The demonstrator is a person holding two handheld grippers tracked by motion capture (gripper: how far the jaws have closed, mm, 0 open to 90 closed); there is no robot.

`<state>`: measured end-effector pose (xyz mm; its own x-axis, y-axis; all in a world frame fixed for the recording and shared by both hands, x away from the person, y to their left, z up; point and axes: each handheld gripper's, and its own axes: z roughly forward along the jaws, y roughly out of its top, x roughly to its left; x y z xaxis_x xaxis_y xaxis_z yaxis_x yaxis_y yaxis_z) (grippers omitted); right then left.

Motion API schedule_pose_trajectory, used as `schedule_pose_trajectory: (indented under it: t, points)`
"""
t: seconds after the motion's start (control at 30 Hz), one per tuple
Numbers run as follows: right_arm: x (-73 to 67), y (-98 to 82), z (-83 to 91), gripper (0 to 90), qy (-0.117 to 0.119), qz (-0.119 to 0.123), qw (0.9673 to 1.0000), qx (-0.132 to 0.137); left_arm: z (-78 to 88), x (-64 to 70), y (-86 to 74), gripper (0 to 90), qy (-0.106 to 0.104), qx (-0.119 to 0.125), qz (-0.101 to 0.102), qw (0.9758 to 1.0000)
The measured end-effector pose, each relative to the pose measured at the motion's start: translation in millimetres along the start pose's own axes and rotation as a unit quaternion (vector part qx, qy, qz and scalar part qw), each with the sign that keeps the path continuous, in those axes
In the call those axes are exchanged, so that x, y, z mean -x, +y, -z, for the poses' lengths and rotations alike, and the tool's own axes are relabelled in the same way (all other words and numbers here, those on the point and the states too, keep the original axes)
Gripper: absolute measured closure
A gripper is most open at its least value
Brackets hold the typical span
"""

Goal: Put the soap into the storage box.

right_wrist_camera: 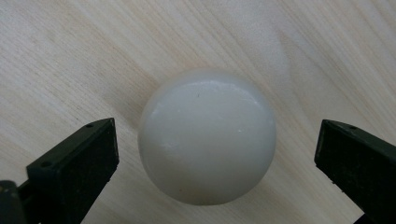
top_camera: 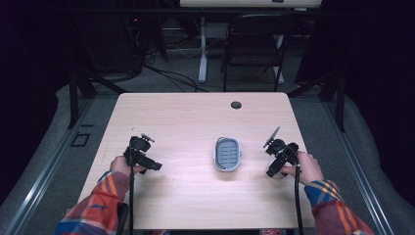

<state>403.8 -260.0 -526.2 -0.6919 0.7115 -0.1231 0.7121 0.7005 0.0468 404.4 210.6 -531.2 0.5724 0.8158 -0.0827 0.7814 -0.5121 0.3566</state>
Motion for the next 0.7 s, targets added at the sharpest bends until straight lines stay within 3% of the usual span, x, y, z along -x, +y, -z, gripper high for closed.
schedule_pose_trajectory:
  t: [0.07, 0.1, 0.2, 0.27, 0.37, 0.5, 0.53, 0.57, 0.7]
  points:
    - [-4.5, -0.9, -5.9, 0.0, 0.005, -0.030, 0.9990, 0.034, -0.1, 0.1, 0.0, 15.1, 0.000, 0.001, 0.000, 1.0000]
    - [-3.1, 1.6, -3.6, 0.3, 0.002, -0.016, 0.9998, 0.014, 0.1, 0.1, -0.1, 15.1, 0.000, 0.001, 0.000, 1.0000]
    - [-5.1, 3.4, -5.1, 9.5, 0.007, -0.024, 0.9994, 0.024, 0.2, 0.2, -0.4, 15.1, 0.001, 0.001, 0.000, 1.0000]
    - [-2.1, 7.2, -0.5, 14.3, -0.002, 0.005, 0.9999, -0.009, 0.2, 0.2, -0.4, 15.1, 0.000, 0.001, 0.000, 1.0000]
    - [-4.9, 6.3, -6.2, 15.1, 0.004, -0.021, 0.9997, 0.015, -0.6, 0.4, -0.2, 15.0, -0.002, 0.001, 0.001, 1.0000]
    - [-3.5, 8.9, -5.5, 16.9, 0.004, -0.008, 0.9999, -0.005, -0.8, 0.2, -0.2, 15.0, -0.003, -0.001, -0.002, 1.0000]
    - [-6.7, 8.1, -11.3, 17.8, 0.012, -0.030, 0.9993, 0.019, -1.1, 0.2, -0.3, 15.0, -0.002, -0.001, -0.001, 1.0000]
    - [-4.5, 10.4, -8.1, 18.2, 0.010, -0.012, 0.9998, -0.008, -0.9, 0.2, -0.3, 15.0, -0.002, -0.001, -0.001, 1.0000]
    - [-5.2, 12.3, -10.8, 19.2, 0.013, -0.012, 0.9997, -0.015, -1.0, 0.0, -0.3, 15.0, -0.002, -0.002, -0.001, 1.0000]
